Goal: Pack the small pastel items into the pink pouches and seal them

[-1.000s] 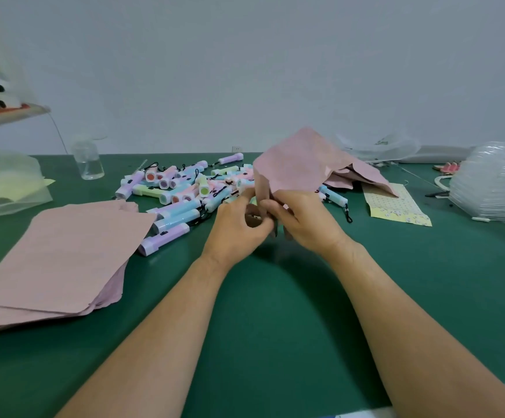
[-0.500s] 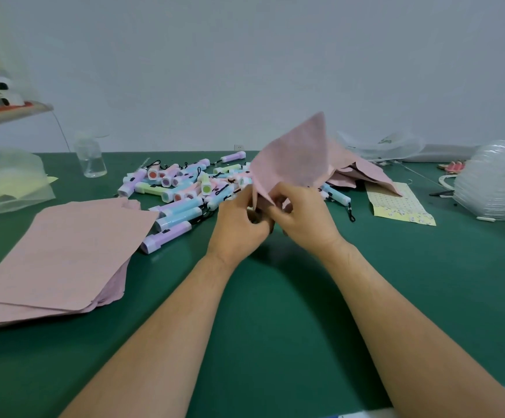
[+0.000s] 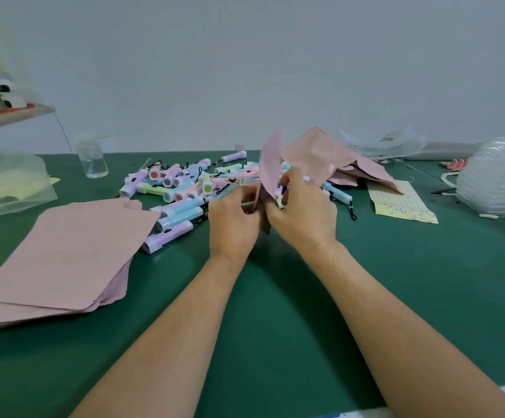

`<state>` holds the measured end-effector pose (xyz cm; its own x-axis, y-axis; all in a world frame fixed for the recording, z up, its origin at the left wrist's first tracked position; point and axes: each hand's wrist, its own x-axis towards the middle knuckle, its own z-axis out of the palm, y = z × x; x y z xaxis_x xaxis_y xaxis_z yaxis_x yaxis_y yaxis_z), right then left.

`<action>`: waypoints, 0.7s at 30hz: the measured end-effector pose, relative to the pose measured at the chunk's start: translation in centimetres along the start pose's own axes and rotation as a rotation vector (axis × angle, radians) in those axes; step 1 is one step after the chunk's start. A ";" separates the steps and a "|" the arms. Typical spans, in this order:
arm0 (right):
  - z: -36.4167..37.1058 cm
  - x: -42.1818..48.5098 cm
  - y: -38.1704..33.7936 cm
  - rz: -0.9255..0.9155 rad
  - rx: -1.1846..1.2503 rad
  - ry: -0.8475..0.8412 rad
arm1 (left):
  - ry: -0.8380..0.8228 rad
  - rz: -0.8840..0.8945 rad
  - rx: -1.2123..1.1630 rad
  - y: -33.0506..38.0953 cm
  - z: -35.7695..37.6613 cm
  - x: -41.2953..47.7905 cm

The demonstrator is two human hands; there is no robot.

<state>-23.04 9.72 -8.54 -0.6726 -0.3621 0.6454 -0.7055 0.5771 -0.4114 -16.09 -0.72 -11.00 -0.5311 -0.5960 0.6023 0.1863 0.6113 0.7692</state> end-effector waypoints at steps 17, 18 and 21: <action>-0.3 0.2 0.2 -0.217 -0.286 -0.077 | 0.179 -0.148 0.147 -1.9 -0.2 0.8; -0.3 0.2 0.1 -0.193 -0.272 -0.064 | 0.210 -0.162 0.133 -1.7 -0.3 0.8; -0.3 0.2 -0.2 -0.147 -0.242 -0.027 | 0.239 -0.130 0.030 -1.1 -0.2 0.6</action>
<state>-22.93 9.72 -8.18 -0.5749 -0.4724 0.6681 -0.7241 0.6739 -0.1465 -16.42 -1.84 -11.47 -0.3380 -0.7743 0.5351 0.1030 0.5347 0.8388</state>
